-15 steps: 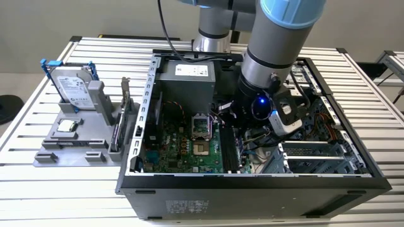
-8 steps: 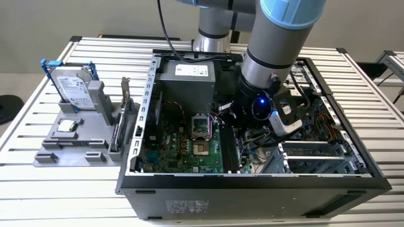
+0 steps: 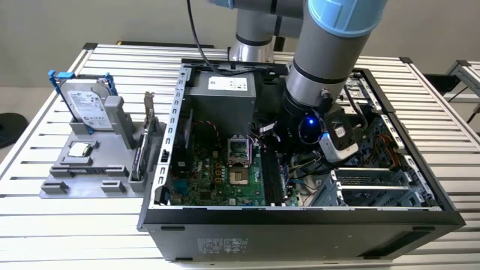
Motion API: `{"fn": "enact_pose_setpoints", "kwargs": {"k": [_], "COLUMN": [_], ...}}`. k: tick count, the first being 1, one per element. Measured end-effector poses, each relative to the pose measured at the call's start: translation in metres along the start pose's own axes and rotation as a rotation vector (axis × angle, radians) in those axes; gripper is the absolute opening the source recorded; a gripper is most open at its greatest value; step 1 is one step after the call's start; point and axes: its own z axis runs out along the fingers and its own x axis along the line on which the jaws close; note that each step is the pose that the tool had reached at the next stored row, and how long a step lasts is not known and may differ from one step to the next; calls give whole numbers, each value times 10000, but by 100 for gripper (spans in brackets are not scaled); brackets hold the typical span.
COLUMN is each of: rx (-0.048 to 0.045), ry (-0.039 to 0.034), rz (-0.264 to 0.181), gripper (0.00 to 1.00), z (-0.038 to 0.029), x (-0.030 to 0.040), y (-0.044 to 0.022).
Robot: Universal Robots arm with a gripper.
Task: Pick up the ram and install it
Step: 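Insert the ram into the slot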
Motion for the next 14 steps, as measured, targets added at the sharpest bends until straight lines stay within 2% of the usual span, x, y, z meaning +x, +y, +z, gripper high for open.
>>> {"fn": "enact_pose_setpoints", "kwargs": {"k": [14], "rx": [0], "ry": [1], "rz": [1], "gripper": [0], "z": [131], "x": [-2], "y": [-39]}}
